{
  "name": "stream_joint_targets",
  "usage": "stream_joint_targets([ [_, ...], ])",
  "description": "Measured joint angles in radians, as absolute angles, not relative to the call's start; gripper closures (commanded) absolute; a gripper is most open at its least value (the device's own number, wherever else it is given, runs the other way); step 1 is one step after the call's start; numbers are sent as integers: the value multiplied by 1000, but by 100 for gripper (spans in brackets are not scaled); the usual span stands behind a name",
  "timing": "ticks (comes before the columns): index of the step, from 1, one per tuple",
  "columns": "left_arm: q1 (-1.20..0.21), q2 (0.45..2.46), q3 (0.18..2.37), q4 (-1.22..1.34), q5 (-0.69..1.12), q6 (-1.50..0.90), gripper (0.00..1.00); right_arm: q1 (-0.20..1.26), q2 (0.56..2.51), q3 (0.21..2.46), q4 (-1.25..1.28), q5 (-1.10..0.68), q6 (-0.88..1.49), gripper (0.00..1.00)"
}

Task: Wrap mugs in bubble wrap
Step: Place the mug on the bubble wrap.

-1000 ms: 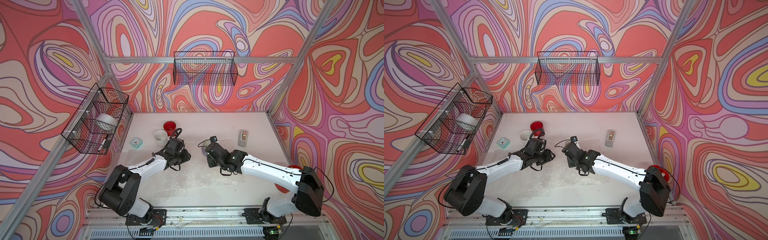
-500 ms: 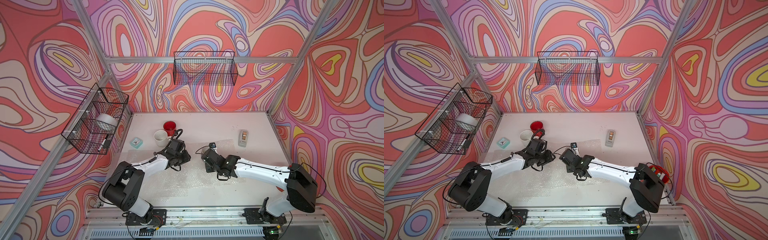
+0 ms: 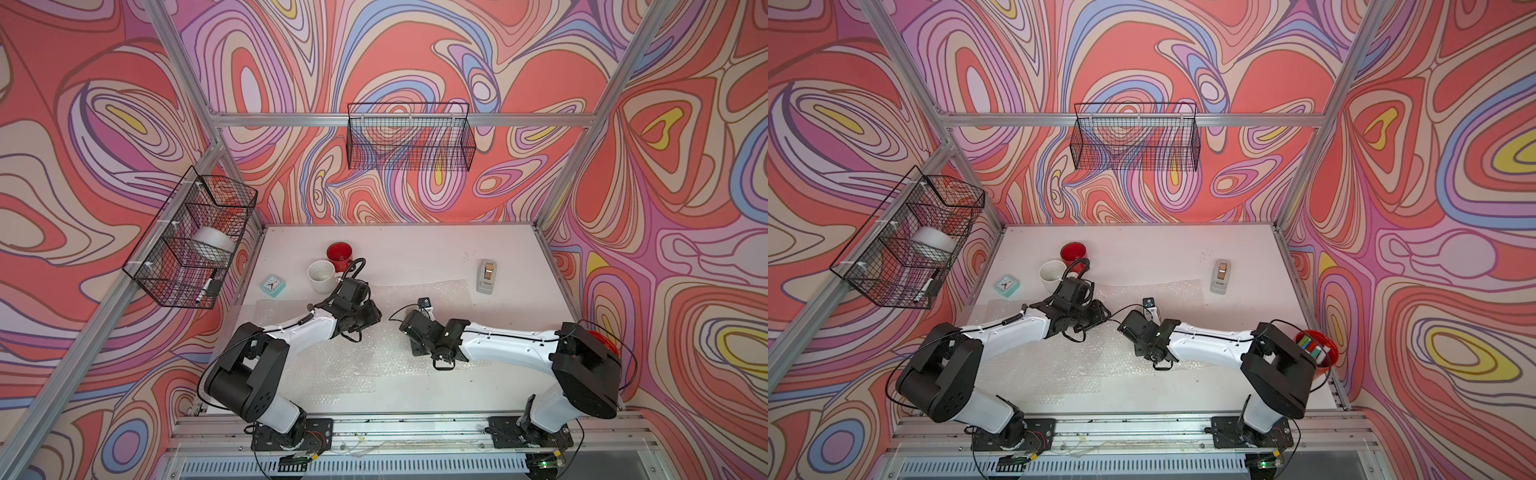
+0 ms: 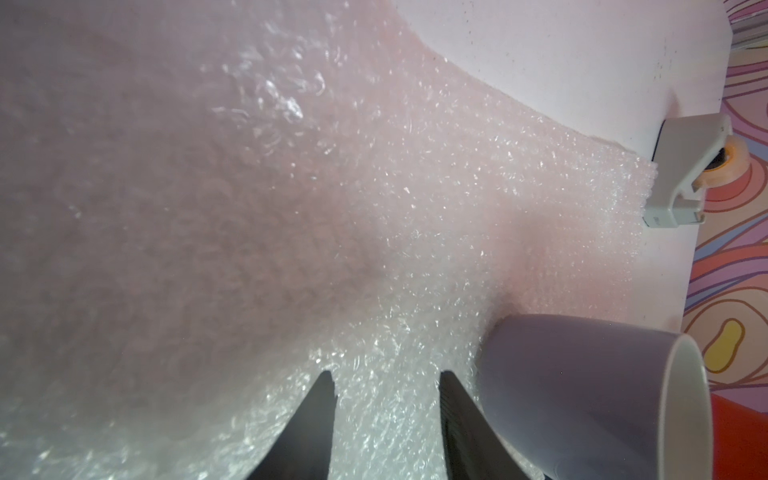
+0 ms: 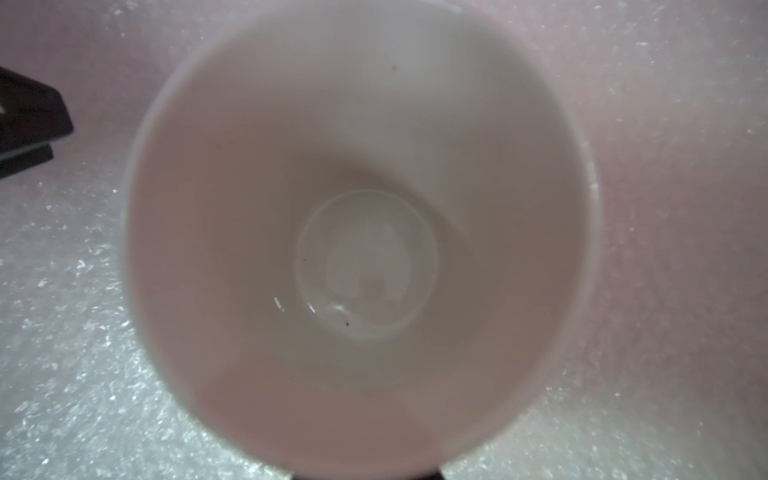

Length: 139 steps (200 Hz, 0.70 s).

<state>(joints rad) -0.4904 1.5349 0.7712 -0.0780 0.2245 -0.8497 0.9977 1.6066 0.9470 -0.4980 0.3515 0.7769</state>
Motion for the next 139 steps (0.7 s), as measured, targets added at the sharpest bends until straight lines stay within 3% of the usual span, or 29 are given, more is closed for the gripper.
stream_joint_targets([
  [20, -490, 1526, 772, -80, 220, -848, 45, 1007, 1586, 943, -482, 327, 767, 39],
  [36, -491, 1509, 777, -92, 215, -837, 34, 1011, 1531, 940, -476, 316, 762, 27],
  [50, -498, 1489, 804, -122, 198, -821, 25, 1011, 1452, 932, -481, 326, 762, 26],
  [65, -522, 1472, 866, -163, 168, -789, 18, 1002, 1362, 932, -524, 351, 789, 32],
  [81, -579, 1467, 963, -196, 121, -739, 15, 945, 1306, 940, -629, 365, 851, 35],
  [118, -768, 1473, 1131, -198, 39, -622, 14, 637, 1217, 849, -841, 264, 937, 33],
  [139, -823, 1502, 1161, -197, 35, -595, 14, 443, 1133, 765, -914, 142, 923, 27],
])
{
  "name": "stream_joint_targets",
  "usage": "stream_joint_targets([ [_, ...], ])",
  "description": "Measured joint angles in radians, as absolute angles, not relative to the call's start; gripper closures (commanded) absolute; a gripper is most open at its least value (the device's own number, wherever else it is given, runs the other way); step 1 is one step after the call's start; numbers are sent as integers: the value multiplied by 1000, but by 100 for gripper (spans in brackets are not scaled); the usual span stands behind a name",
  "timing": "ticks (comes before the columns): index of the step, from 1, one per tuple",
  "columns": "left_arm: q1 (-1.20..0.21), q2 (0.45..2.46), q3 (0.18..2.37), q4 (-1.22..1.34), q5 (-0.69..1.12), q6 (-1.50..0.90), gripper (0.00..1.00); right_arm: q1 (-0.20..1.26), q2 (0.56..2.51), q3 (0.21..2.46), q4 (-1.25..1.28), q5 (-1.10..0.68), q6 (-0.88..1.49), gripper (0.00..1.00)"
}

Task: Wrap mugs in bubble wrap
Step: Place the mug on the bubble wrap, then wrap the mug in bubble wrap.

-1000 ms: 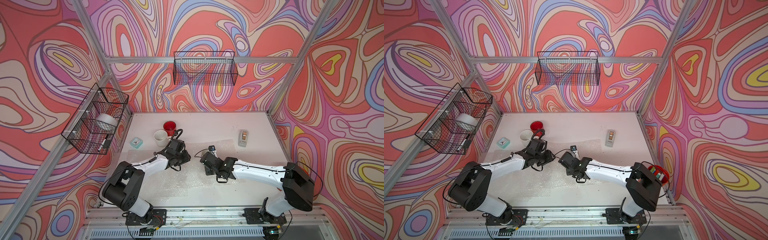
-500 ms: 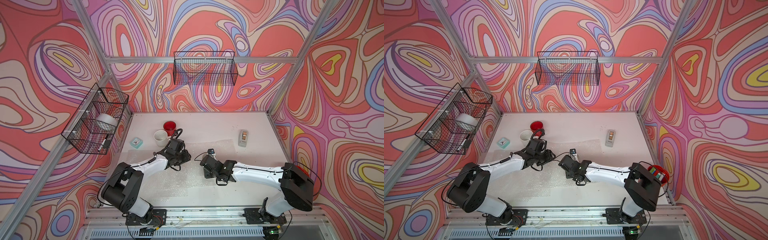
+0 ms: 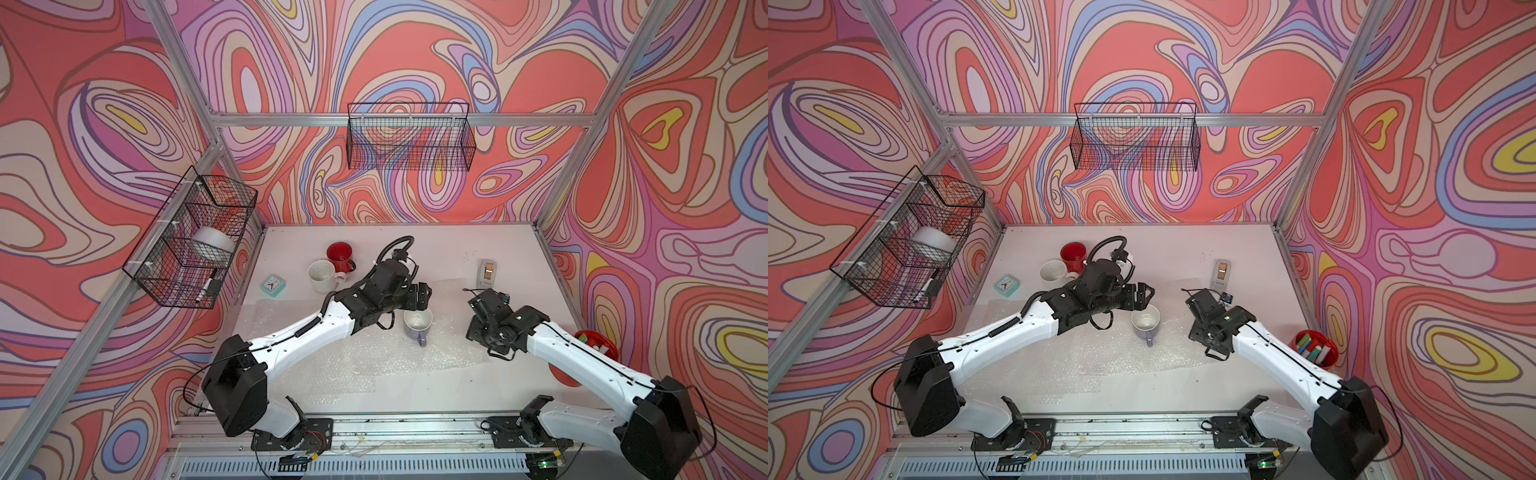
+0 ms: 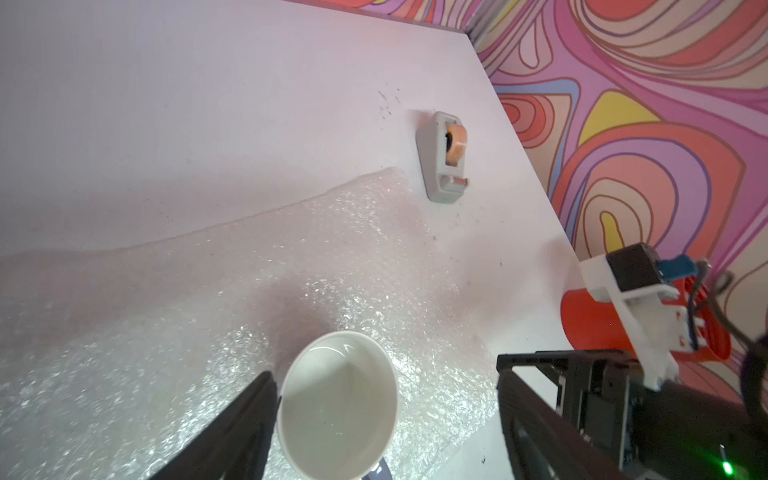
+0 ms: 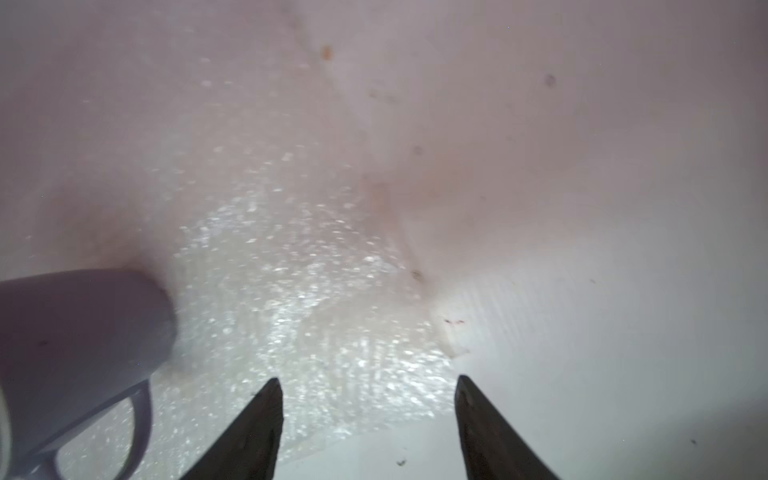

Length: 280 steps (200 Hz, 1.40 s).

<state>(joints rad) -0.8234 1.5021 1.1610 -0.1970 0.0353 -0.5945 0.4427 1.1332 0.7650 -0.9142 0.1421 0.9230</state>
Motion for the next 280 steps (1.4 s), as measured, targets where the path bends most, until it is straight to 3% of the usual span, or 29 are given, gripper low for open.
stream_joint_targets([
  [45, -831, 1579, 1163, -197, 35, -594, 15, 247, 1123, 677, -931, -84, 852, 24],
  [88, -833, 1581, 1163, -197, 36, -594, 15, 175, 1153, 610, -852, -228, 809, 40],
  [147, -833, 1581, 1163, -197, 35, -595, 16, 165, 1179, 569, -768, -283, 792, 52],
  [209, -833, 1577, 1158, -196, 17, -609, 19, 164, 1121, 569, -733, -301, 735, 100],
  [239, -830, 1540, 1103, -186, 16, -639, 22, 165, 1041, 600, -648, -414, 684, 100],
  [280, -824, 1477, 993, -171, 16, -688, 22, 223, 1070, 657, -489, -591, 675, 100],
])
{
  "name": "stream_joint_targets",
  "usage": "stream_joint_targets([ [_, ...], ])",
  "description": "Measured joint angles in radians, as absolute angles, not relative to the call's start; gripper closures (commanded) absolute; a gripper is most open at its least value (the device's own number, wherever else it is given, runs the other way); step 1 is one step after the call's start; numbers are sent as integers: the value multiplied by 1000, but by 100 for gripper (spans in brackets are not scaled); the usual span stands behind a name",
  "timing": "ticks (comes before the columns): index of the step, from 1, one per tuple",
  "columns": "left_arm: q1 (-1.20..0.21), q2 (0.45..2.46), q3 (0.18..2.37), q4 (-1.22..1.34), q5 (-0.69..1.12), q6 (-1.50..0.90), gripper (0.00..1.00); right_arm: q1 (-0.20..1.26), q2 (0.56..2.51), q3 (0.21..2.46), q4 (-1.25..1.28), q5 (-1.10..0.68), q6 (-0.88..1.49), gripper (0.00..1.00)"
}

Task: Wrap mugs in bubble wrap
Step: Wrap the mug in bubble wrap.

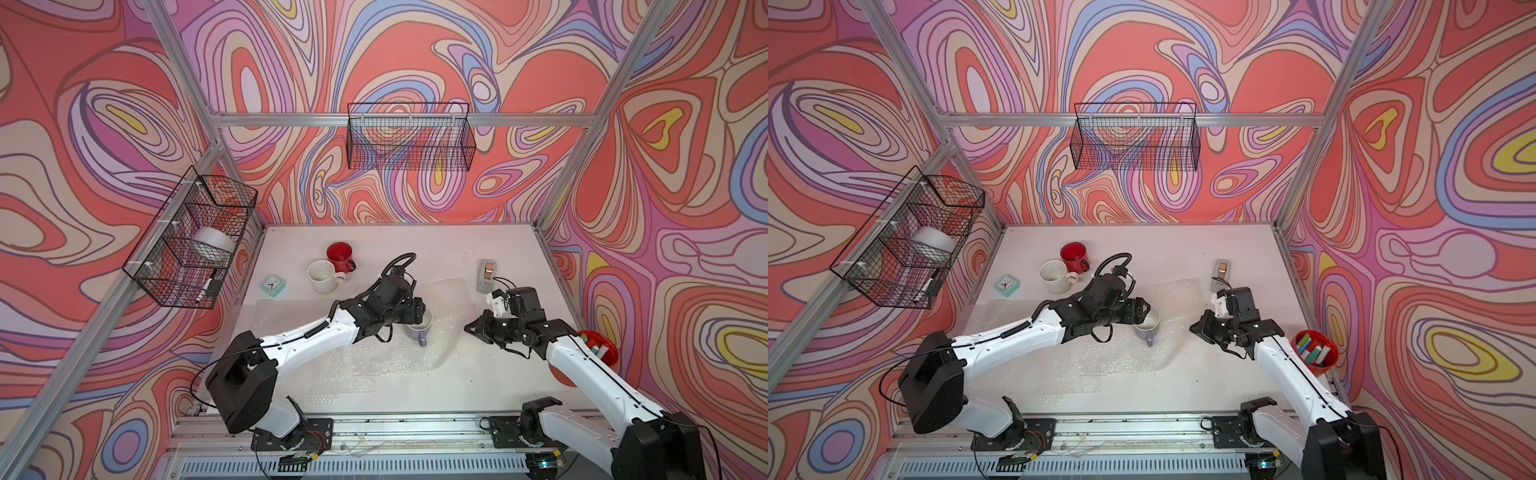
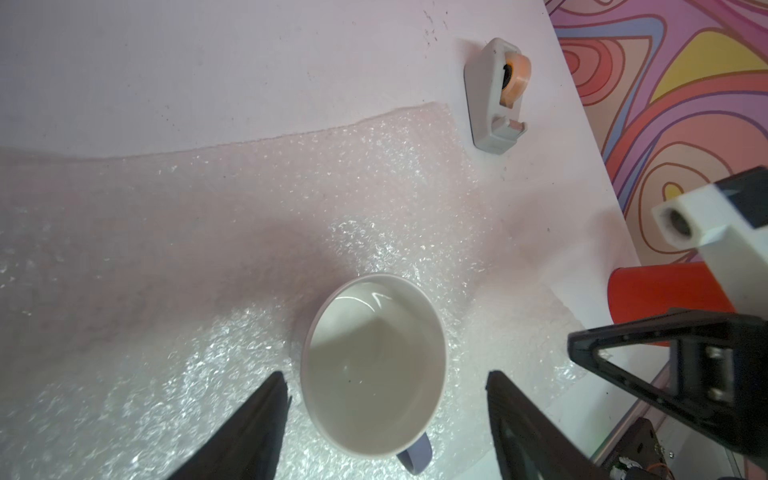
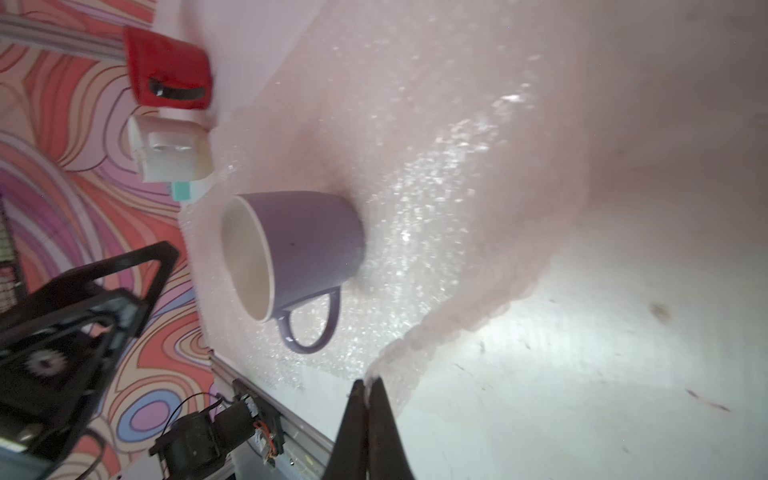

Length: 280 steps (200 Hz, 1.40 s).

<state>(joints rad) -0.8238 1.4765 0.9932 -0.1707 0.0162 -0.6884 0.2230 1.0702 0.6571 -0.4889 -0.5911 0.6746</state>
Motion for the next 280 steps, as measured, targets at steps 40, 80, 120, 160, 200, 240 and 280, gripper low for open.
stream_joint_targets([
  [40, -823, 1383, 908, -160, 3, -725, 24, 393, 1235, 799, -329, -688, 692, 100],
  [80, -823, 1276, 828, -151, -10, -744, 29, 448, 1427, 924, -265, -710, 712, 100],
  [120, -823, 1242, 777, -121, 7, -745, 30, 469, 1582, 1017, -258, -716, 726, 100],
  [160, -823, 1301, 777, -64, 31, -747, 30, 499, 1664, 1051, -263, -724, 728, 100],
  [200, -823, 1392, 780, -46, 25, -764, 26, 501, 1672, 1051, -267, -727, 742, 100],
  [240, -823, 1467, 826, -40, -2, -783, 25, 504, 1672, 1051, -266, -732, 753, 100],
  [280, -823, 1508, 851, -49, -31, -809, 26, 504, 1667, 1061, -281, -721, 746, 81],
])
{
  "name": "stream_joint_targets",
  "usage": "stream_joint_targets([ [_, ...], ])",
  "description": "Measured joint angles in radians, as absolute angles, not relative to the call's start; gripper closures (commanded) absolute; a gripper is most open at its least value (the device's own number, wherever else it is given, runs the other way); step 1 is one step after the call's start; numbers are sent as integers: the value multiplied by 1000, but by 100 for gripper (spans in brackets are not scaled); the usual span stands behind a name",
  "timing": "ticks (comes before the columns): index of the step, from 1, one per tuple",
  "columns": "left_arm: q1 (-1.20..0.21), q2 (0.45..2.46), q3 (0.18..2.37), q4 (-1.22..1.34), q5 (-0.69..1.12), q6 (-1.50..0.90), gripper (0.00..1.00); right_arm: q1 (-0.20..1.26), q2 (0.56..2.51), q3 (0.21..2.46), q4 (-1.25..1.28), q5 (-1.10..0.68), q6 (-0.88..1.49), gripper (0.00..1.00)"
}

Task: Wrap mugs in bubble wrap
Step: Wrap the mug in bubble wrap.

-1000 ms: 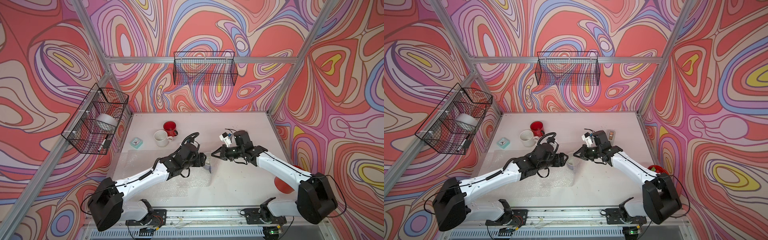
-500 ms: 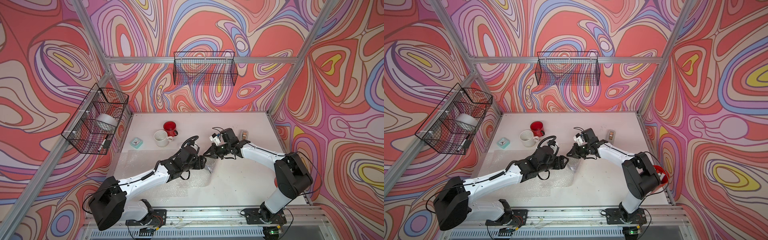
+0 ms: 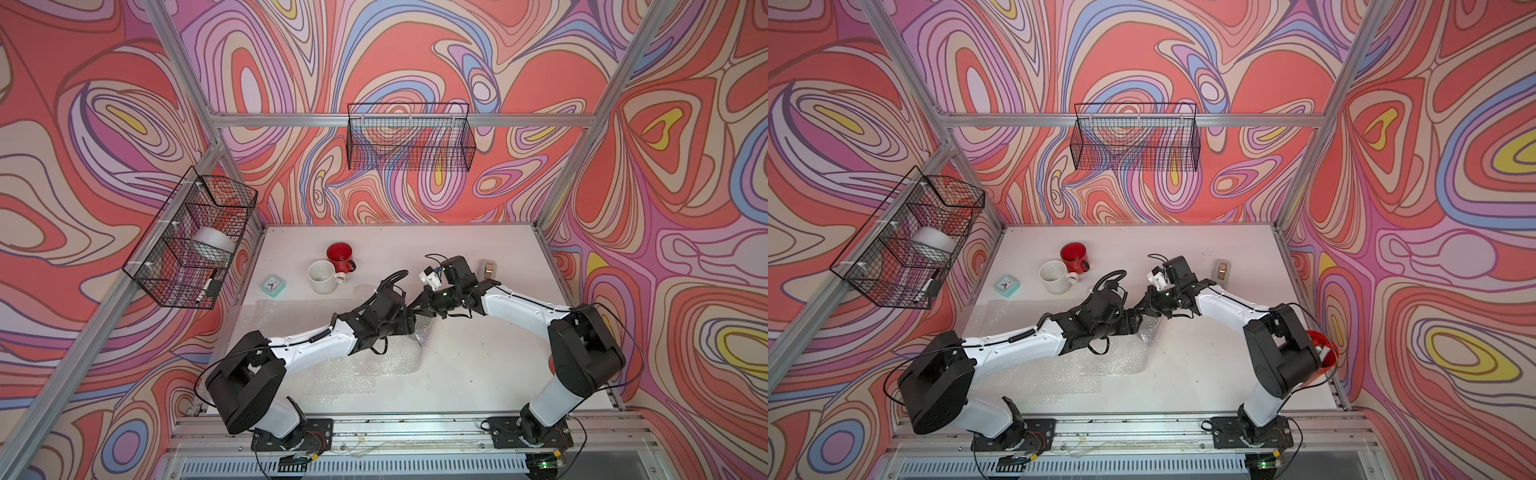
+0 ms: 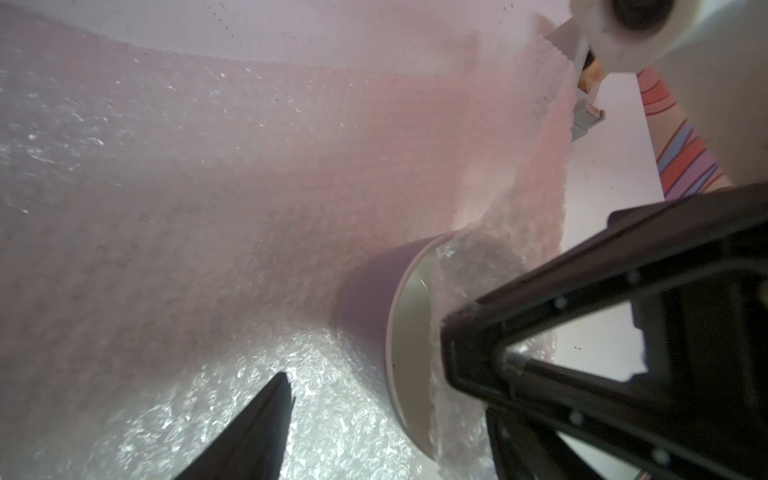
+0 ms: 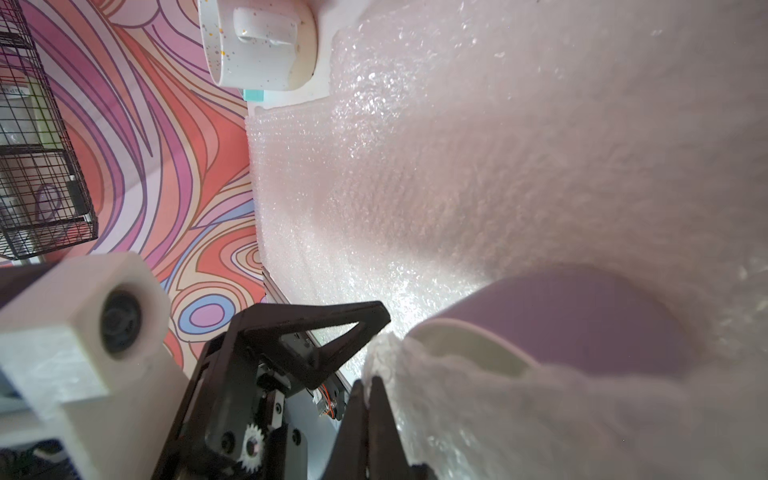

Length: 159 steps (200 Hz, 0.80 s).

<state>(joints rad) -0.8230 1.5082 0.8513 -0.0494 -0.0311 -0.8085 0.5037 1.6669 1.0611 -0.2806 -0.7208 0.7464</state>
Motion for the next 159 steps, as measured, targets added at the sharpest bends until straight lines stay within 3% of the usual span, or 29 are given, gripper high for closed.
stream_joint_targets([
  [25, -823, 1515, 851, -56, -42, -823, 27, 506, 1609, 1076, -355, -659, 704, 59],
  [78, -823, 1534, 851, -61, -46, -836, 27, 506, 1400, 1090, -569, -352, 573, 36],
  [107, -823, 1535, 851, -64, -46, -842, 28, 506, 1412, 1094, -672, -231, 544, 14],
  [159, -823, 1535, 851, -64, -47, -843, 28, 527, 1530, 1136, -724, -210, 527, 9],
])
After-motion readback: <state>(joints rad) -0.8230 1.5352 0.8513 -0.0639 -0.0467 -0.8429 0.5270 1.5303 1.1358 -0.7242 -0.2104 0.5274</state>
